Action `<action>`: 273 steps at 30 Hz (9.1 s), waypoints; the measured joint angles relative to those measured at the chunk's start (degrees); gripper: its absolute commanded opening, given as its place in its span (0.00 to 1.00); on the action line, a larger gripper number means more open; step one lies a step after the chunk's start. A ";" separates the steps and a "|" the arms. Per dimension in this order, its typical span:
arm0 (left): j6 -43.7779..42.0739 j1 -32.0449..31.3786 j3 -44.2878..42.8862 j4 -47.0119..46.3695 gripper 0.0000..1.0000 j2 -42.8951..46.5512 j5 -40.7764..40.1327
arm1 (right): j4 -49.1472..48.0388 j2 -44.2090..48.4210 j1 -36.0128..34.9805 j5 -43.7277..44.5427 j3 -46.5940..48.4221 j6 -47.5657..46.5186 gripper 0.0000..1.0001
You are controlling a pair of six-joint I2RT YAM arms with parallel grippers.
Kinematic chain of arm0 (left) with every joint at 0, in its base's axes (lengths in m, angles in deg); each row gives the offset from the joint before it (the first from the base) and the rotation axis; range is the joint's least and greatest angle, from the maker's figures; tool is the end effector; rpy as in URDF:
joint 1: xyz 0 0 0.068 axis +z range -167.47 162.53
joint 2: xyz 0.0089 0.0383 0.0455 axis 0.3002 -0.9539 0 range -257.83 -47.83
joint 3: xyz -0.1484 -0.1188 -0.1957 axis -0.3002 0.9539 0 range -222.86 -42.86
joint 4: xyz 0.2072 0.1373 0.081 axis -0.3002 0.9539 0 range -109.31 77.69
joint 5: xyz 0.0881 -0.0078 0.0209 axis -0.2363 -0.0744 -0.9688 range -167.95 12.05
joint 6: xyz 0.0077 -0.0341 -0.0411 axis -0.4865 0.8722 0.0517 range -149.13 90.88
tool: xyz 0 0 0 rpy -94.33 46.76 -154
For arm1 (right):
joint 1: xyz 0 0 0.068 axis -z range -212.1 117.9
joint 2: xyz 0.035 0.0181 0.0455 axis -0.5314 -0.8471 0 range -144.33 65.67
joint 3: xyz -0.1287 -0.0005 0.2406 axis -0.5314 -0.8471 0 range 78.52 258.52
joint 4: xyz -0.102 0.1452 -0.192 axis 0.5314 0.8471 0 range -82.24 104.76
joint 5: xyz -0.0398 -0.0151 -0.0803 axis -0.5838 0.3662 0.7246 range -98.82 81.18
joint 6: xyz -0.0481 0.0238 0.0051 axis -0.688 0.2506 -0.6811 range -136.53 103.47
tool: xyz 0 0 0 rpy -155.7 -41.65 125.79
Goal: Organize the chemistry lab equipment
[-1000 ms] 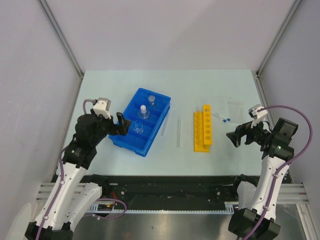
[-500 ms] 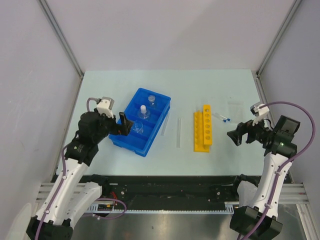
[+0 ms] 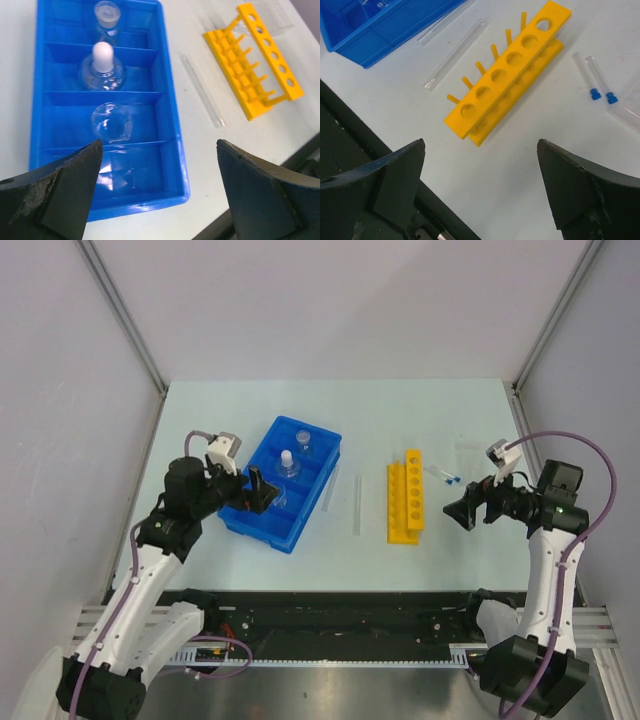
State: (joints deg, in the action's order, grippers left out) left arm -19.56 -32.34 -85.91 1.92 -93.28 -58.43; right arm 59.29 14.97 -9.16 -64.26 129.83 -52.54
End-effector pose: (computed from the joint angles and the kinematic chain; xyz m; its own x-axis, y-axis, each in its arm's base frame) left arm 0.1714 -0.0579 0.3082 -0.4714 -0.0368 -0.8812 0.4659 0.8379 -0.2842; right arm 0.1555 -0.0340 0.3074 -0.4274 -0.1813 -0.8857 -0.6281 0.7642 0.1467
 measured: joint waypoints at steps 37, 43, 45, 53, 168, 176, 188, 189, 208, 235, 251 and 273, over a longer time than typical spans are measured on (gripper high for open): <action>13.92 -34.16 -53.83 15.04 0.69 -75.45 -23.43 | -8.83 1.05 -3.06 -0.37 -5.14 3.98 1.00; 13.31 -32.74 -60.24 19.43 0.66 -82.18 -25.77 | -8.79 1.14 -3.06 -0.35 -5.27 3.76 1.00; 13.31 -32.04 -62.07 20.68 0.64 -83.36 -26.03 | -8.79 1.16 -3.06 -0.35 -5.31 3.43 1.00; 13.29 -31.08 -64.06 22.40 0.51 -85.22 -25.75 | -8.76 1.66 -2.80 -0.35 -5.35 2.97 1.00; 12.33 -7.69 -23.08 3.54 1.00 -18.62 5.18 | 2.10 -39.65 -82.68 34.10 38.82 -24.33 0.15; 6.73 -7.39 -12.52 -1.44 1.00 4.63 0.04 | -7.04 -31.28 -57.51 16.76 37.07 -8.52 0.16; -0.04 -7.39 1.46 -0.07 1.00 16.87 -7.74 | -37.46 -20.44 -29.07 7.15 18.01 22.71 0.17; -0.66 -7.39 1.79 0.55 1.00 17.03 -8.31 | -39.54 -20.44 -28.37 7.19 16.61 24.11 0.17; -2.75 -7.39 6.67 1.46 1.00 23.37 -10.38 | -64.74 -25.70 -25.07 14.23 3.41 29.83 0.19; -3.13 -7.39 7.34 0.55 1.00 22.25 -10.10 | -75.52 -30.12 -24.83 17.33 -2.71 28.33 0.20; -3.15 -7.39 7.58 0.35 1.00 22.25 -9.90 | -79.73 -34.82 -24.57 18.16 -6.29 28.30 0.25; -3.17 -7.39 7.69 0.31 1.00 21.73 -8.85 | -81.40 -34.91 -20.20 15.06 -10.25 29.53 0.52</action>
State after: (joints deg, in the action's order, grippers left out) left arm -22.73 -39.73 -78.22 2.23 -71.56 -67.28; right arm -22.11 -19.93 -29.36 -49.20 119.58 -23.02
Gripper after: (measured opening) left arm 0.996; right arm 0.462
